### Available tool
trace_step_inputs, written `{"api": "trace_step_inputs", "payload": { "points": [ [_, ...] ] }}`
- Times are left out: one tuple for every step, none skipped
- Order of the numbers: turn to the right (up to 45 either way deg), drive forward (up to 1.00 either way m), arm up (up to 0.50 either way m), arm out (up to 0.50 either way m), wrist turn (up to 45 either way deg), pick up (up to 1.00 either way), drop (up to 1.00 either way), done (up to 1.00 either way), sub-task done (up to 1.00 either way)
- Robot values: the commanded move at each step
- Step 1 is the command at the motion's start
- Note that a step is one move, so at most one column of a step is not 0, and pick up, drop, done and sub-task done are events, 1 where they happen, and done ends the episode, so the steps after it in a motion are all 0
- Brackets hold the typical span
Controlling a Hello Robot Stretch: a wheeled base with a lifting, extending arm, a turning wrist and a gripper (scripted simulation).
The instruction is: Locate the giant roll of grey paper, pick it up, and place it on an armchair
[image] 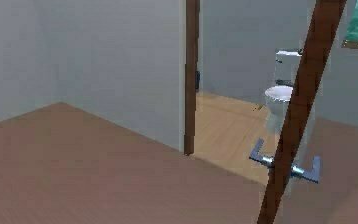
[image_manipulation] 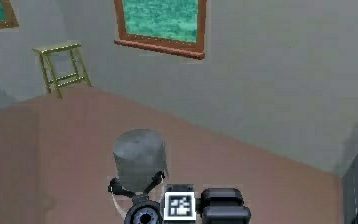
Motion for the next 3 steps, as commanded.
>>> {"api": "trace_step_inputs", "payload": {
  "points": [
    [-3.0, 0.0, 0.0, 0.0, 0.0, 0.0, 0.0, 0.0, 0.0],
    [-24.0, 0.0, 0.0, 0.0, 0.0, 0.0, 0.0, 0.0, 0.0],
    [0.0, 0.4, 0.0, 0.0, 0.0, 0.0, 0.0, 0.0, 0.0]
  ]
}}
